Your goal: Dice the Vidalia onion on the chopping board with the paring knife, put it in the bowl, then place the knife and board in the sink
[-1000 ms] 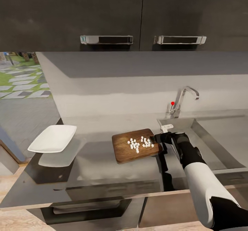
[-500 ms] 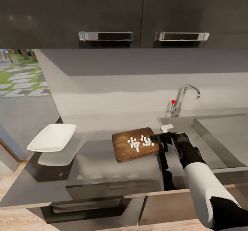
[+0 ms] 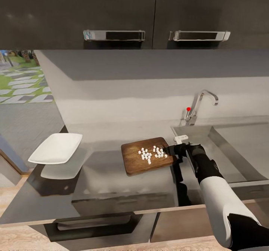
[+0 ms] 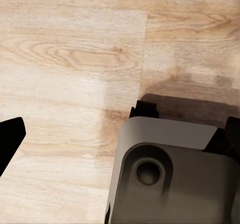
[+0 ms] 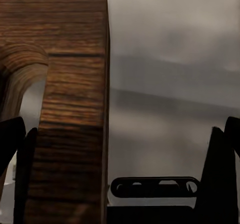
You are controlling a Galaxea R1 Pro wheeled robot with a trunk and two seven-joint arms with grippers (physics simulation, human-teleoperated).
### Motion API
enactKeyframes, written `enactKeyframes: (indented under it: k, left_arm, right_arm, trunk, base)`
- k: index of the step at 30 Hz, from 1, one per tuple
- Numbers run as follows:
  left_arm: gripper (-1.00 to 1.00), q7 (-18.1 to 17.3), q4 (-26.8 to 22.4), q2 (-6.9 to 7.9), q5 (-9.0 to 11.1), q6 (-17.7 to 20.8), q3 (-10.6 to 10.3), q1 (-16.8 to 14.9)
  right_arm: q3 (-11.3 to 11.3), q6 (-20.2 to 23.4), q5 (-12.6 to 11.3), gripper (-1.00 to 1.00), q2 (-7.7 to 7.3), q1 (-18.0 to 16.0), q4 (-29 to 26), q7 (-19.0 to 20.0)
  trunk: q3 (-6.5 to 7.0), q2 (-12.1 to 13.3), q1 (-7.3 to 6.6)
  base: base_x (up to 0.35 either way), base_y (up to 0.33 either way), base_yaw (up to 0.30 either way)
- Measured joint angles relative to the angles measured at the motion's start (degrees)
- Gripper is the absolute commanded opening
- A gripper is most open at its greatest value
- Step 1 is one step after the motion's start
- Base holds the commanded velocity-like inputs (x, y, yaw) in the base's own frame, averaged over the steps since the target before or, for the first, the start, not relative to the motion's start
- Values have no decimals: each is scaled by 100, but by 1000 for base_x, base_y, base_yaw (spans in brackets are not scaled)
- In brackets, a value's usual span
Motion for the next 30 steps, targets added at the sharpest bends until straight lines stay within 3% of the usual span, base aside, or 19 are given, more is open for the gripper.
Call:
enactKeyframes:
  k: [27,30]
  left_arm:
    - [100,0,0,-1,0,7,-2,0]
    - [100,18,-17,-20,-9,-19,-7,8]
  right_arm:
    - [-5,-3,-4,100,-4,0,-1,9]
    - [16,2,-18,100,88,1,-98,40]
  trunk:
    - [-4,0,0]
    - [-4,0,0]
  base:
    - [0,0,0]
    - [0,0,0]
